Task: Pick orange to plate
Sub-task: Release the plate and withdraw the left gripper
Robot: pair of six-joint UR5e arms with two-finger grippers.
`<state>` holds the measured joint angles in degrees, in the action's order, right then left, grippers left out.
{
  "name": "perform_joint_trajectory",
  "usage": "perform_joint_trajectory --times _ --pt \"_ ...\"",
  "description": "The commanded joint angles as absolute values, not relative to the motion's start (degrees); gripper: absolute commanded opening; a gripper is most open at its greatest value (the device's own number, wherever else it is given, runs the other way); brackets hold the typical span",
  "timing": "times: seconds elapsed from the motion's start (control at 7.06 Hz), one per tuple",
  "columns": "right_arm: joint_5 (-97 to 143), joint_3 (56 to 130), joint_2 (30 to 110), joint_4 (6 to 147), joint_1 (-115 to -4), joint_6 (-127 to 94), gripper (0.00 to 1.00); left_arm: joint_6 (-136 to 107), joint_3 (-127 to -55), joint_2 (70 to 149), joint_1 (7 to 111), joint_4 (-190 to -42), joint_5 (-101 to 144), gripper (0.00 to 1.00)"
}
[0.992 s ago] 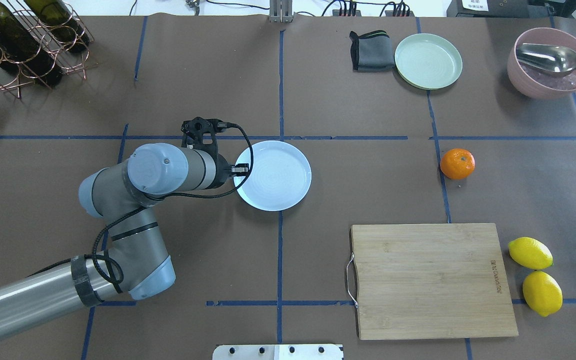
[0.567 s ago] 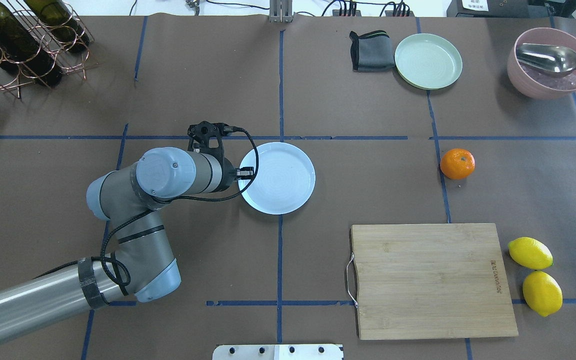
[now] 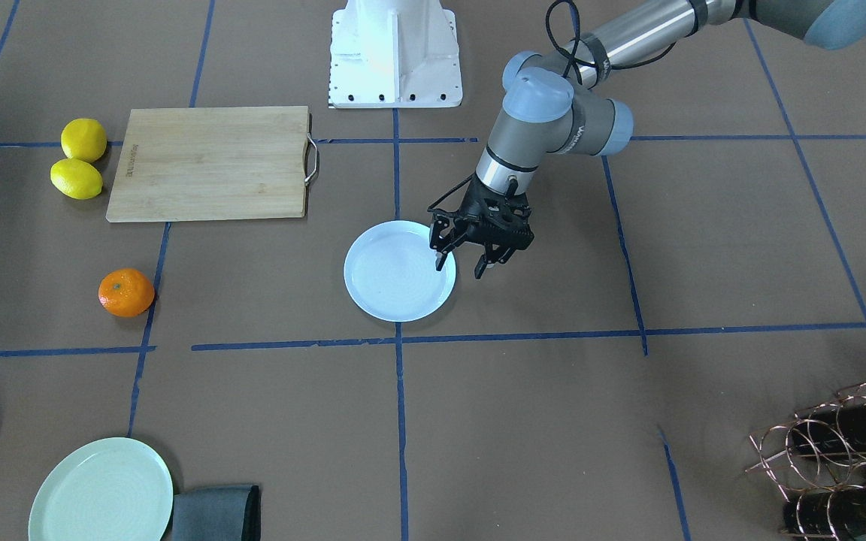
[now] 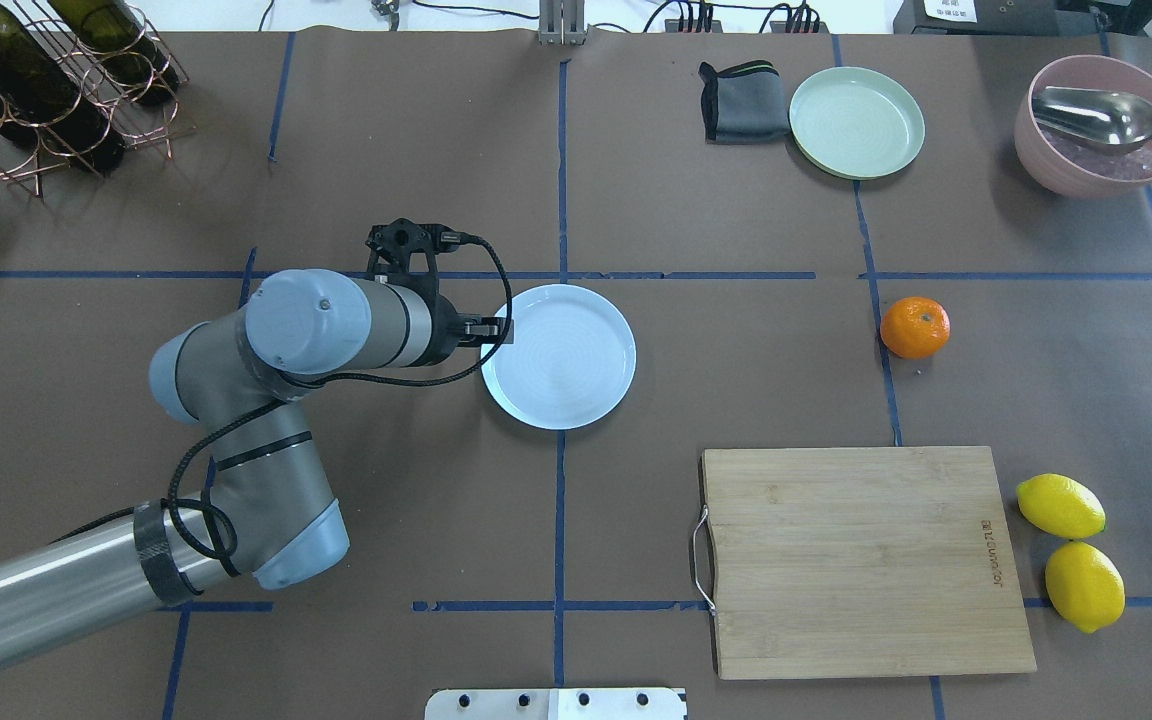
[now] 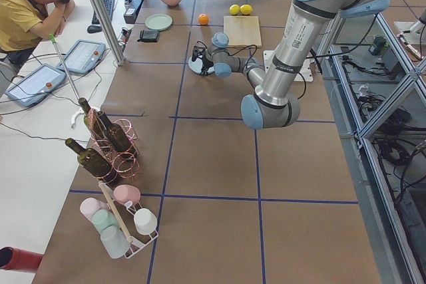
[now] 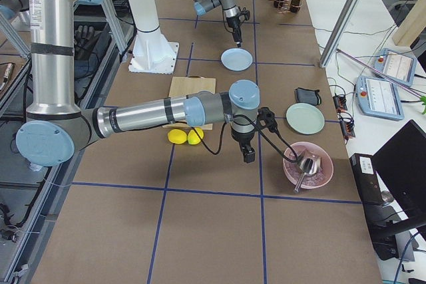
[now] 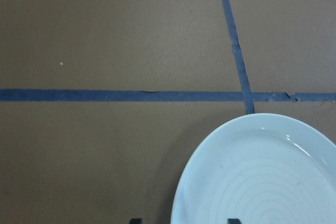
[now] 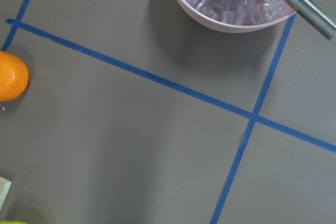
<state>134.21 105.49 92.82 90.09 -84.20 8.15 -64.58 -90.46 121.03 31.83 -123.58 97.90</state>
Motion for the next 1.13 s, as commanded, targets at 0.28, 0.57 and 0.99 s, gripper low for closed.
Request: perform_joint_trajectory --times 0.28,0.57,0.99 --pt "134.3 106.61 92.29 89.39 -84.11 8.17 1.0 -21.86 -105.11 103.85 55.73 -112.15 114.74 1.0" --pt "134.3 106.17 92.37 88.07 -84.02 7.82 1.0 -3.32 -102.58 98.37 74.97 -105.09 126.6 1.0" --pt "134.74 106.52 91.85 79.77 -79.74 0.22 1.0 21.3 -97.59 95.98 86.37 -83.12 127.18 1.0"
